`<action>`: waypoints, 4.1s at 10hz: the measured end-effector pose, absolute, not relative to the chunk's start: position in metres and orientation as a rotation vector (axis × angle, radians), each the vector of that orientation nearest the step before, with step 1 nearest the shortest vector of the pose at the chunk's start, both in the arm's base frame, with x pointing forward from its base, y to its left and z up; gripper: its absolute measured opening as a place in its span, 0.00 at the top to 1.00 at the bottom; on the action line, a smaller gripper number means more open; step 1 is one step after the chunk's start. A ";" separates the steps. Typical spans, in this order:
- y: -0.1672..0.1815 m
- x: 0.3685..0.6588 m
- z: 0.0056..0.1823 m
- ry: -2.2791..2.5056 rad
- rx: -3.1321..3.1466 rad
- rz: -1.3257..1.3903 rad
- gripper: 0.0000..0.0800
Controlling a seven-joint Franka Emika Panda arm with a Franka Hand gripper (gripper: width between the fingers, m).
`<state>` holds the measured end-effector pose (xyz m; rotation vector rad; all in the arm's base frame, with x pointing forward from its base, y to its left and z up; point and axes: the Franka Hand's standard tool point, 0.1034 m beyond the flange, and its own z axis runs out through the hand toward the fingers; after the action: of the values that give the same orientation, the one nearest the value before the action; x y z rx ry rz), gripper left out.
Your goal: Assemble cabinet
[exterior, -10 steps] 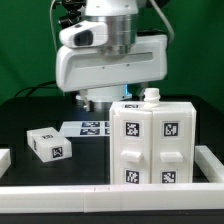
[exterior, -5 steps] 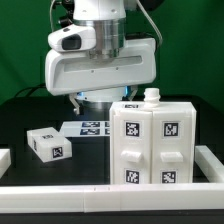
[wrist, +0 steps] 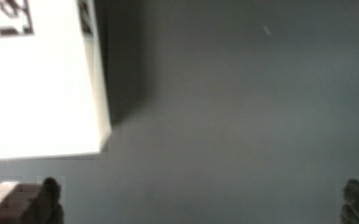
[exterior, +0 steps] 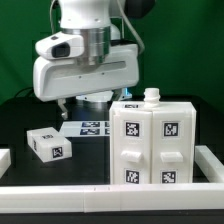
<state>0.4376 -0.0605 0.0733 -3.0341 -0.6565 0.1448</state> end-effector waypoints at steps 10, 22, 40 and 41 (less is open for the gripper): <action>-0.116 0.417 0.050 -0.822 -2.998 0.135 0.00; -0.139 0.409 0.012 -0.819 -3.001 0.176 0.00; -0.051 0.458 0.127 -0.760 -2.973 0.246 0.30; -0.050 0.461 0.128 -0.764 -2.971 0.248 0.30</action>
Offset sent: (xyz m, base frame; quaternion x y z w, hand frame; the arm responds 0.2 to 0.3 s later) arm 0.0000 0.0000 0.0000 0.0000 0.0000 0.0000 1.0000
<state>0.4607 -0.0496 0.1285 -2.9712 -0.7636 0.2483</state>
